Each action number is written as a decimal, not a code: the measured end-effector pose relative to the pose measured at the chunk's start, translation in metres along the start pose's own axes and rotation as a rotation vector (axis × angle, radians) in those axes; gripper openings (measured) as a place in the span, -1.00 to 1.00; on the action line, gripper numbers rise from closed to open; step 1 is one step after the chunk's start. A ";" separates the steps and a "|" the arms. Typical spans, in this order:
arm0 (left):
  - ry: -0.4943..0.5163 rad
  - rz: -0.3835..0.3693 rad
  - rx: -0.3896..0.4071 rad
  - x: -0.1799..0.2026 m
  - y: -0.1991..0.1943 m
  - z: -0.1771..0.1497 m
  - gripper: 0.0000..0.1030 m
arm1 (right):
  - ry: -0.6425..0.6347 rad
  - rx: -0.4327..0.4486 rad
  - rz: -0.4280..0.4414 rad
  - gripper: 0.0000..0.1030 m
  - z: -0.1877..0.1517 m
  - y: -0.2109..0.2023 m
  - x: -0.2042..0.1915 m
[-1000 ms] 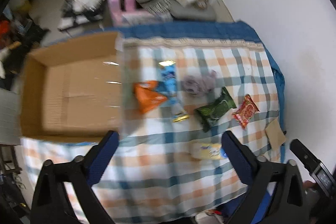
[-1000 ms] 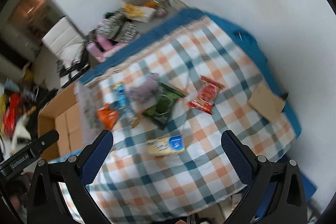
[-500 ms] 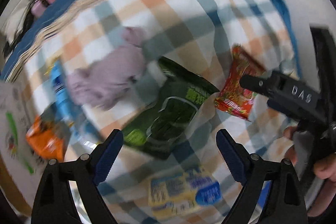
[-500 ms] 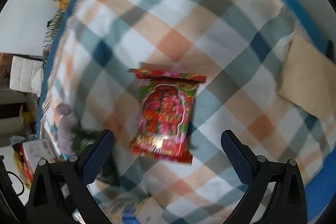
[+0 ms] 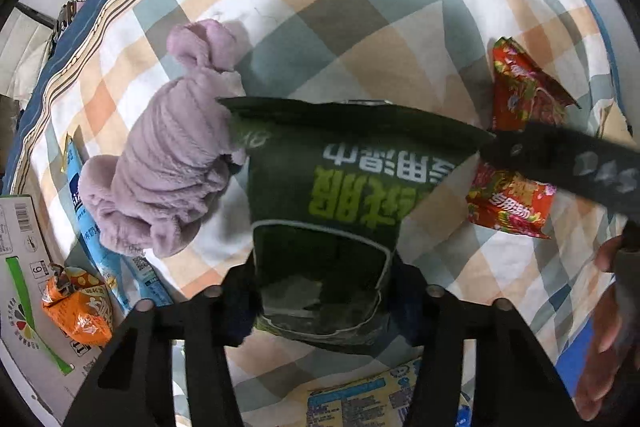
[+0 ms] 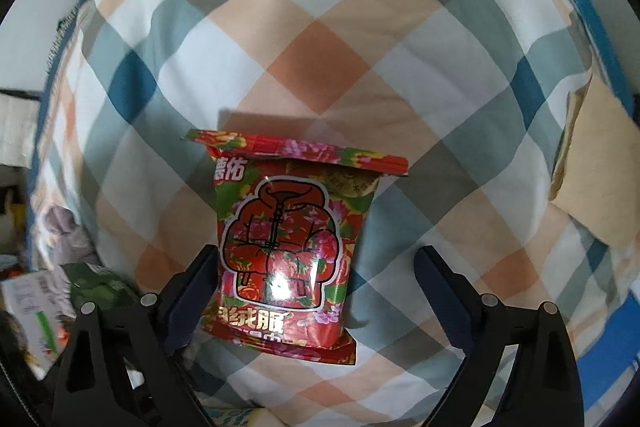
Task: Organize soft objects
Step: 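Grasp the green snack pack with the left tool while the right grasps the red pack, then carry both packs into the box and open both tools to release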
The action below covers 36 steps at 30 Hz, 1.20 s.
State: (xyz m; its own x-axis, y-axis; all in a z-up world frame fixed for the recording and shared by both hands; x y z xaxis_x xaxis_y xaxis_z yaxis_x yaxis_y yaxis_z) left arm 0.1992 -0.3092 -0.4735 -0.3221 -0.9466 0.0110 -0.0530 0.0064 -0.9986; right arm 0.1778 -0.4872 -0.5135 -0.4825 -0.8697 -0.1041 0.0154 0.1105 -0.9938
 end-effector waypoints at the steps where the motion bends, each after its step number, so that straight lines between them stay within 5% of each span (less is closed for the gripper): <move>1: -0.013 -0.013 0.000 0.000 -0.002 -0.002 -0.16 | -0.017 -0.008 -0.034 0.83 -0.001 0.003 -0.001; 4: -0.031 -0.039 0.003 -0.002 -0.010 -0.006 -0.23 | -0.061 -0.017 -0.111 0.49 -0.004 0.004 -0.006; 6: -0.033 -0.044 0.011 -0.007 -0.018 -0.011 -0.26 | -0.087 -0.013 -0.123 0.00 -0.006 0.002 -0.015; 16: -0.085 -0.101 0.088 -0.037 -0.073 -0.027 -0.30 | -0.099 0.009 -0.070 -0.06 -0.023 0.001 -0.005; 25: -0.183 -0.205 0.224 -0.074 -0.155 -0.056 -0.31 | -0.178 0.171 -0.021 -0.06 -0.040 -0.073 -0.033; 33: -0.292 -0.261 0.368 -0.168 -0.230 -0.092 -0.31 | -0.356 0.278 0.047 -0.06 -0.092 -0.199 -0.141; 36: -0.345 -0.236 0.409 -0.224 -0.253 -0.108 -0.31 | -0.451 0.290 0.097 -0.06 -0.117 -0.230 -0.217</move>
State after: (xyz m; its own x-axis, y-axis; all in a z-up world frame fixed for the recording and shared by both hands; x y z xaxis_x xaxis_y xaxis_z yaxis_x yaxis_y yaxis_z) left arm 0.1824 -0.0636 -0.2180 -0.0159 -0.9581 0.2861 0.3052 -0.2771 -0.9111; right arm 0.1769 -0.2673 -0.2576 -0.0439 -0.9892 -0.1396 0.3133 0.1191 -0.9422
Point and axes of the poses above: each gripper's, at about its wrist camera, not at the fingertips, and y roughly the way its jaws point, x to its right, z to its top, the point moved 9 cm from there along y, roughly the way its jaws point, and after that the axes turned 13 degrees about -y, right-handed, at the moved point
